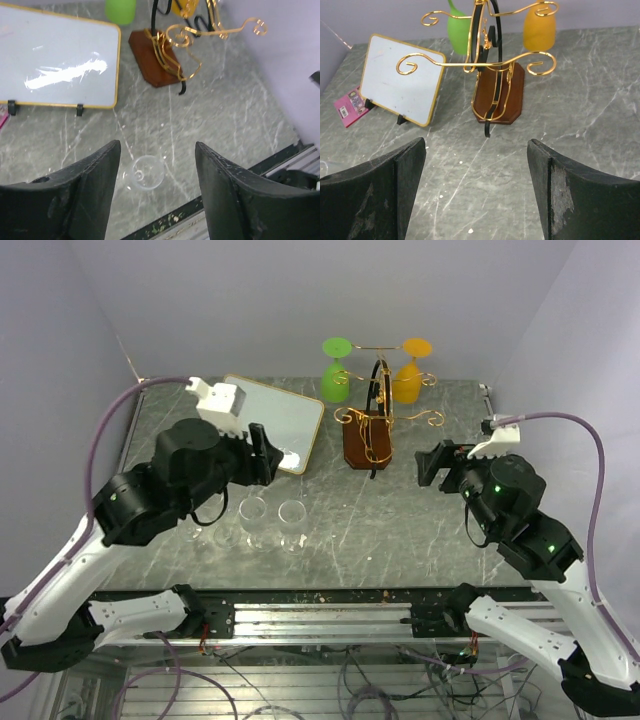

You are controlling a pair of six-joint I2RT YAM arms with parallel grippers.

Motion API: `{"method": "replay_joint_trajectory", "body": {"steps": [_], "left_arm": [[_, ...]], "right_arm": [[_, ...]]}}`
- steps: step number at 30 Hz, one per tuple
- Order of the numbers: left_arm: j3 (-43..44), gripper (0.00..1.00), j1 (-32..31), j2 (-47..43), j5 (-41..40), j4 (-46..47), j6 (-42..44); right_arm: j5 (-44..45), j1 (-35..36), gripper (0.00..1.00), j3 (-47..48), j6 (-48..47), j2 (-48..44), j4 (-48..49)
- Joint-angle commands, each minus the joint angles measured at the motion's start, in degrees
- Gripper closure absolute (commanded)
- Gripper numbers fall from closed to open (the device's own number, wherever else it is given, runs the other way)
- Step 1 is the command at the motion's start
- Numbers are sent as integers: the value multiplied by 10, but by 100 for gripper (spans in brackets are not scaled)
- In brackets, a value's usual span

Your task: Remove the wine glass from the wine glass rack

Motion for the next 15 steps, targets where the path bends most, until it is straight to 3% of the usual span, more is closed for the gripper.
{"method": "replay_joint_trajectory", "body": {"steps": [1, 7, 12, 15], "left_arm": [[-32, 24, 0, -24, -29, 107, 16], [-29, 1, 0, -26, -28, 127, 30], [-33, 0, 0, -39, -31, 123, 32], [-44, 0, 0, -56, -37, 124, 30]], "right_arm": [[-9, 1, 17, 27, 39, 18, -20], [13, 2, 16, 55, 90, 75, -3], [84, 2, 15, 88, 137, 138, 0], [115, 0, 1, 121, 118, 180, 5]]}}
